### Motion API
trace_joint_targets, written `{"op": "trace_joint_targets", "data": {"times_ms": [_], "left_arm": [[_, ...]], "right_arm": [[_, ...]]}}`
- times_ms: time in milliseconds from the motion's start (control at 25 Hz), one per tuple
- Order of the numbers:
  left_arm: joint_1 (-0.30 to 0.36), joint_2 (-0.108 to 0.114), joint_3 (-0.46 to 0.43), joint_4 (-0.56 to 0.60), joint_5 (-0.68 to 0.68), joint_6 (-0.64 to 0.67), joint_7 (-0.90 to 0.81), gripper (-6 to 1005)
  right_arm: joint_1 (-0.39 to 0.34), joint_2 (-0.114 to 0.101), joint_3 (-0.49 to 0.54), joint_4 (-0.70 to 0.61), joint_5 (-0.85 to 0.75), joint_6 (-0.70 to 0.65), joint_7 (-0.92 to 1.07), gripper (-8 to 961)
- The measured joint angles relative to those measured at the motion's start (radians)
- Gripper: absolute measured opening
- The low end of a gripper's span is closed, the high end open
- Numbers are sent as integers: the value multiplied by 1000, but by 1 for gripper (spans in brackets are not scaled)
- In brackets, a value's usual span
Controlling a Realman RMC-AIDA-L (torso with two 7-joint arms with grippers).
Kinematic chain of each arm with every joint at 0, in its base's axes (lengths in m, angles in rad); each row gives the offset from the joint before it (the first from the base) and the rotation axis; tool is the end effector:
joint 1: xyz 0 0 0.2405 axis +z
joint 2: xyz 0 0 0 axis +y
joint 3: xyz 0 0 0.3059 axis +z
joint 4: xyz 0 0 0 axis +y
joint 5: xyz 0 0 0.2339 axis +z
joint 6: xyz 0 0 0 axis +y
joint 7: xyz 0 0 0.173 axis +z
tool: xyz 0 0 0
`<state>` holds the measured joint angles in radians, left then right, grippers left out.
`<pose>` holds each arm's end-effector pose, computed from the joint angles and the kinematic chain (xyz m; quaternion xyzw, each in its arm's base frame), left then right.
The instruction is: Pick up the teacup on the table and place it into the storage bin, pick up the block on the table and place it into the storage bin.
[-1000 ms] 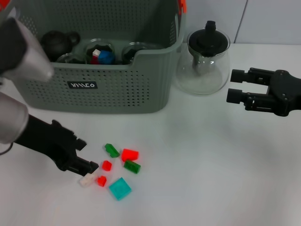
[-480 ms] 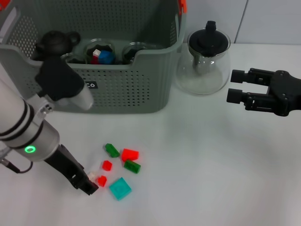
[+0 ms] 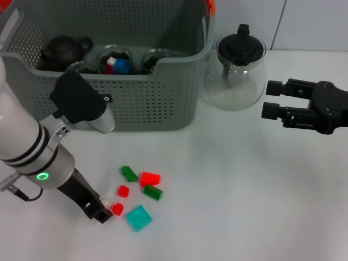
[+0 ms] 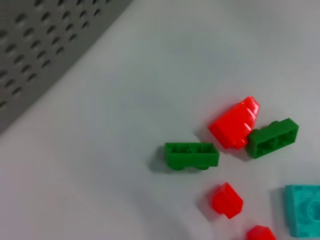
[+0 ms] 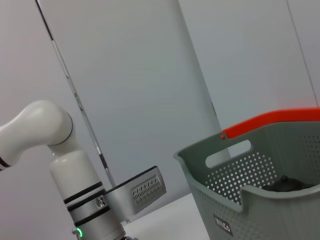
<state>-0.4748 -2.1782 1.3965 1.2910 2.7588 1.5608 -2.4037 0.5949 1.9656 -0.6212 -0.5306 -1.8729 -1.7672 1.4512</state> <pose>-0.2802 0.3583 -0.0856 -0.9066 -0.3192 0.2460 0.1253 0.2776 0.3875 0.0029 -0.9121 0.2172 0.3410 0.0679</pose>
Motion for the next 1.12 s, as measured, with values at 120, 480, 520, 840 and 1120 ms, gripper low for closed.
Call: {"op": "trace_joint_targets", "data": {"times_ms": [120, 480, 520, 840, 1120], "left_arm": [[-3, 0, 9, -3, 15, -3, 0, 538], [20, 0, 36, 75, 40, 7, -32, 245], [25, 0, 31, 104, 40, 22, -36, 240], [-20, 10, -284, 461, -248, 254, -34, 193], [-193, 48, -493, 460, -380, 53, 4, 219]], "right_arm": [[1, 0, 0, 0, 0, 0, 0, 791], [-1, -1, 6, -3, 0, -2, 0, 791], [-1, -2, 8, -5, 0, -3, 0, 791], [2, -2, 11, -6, 1, -6, -2, 791], [10, 3, 11, -5, 0, -3, -5, 791]]}}
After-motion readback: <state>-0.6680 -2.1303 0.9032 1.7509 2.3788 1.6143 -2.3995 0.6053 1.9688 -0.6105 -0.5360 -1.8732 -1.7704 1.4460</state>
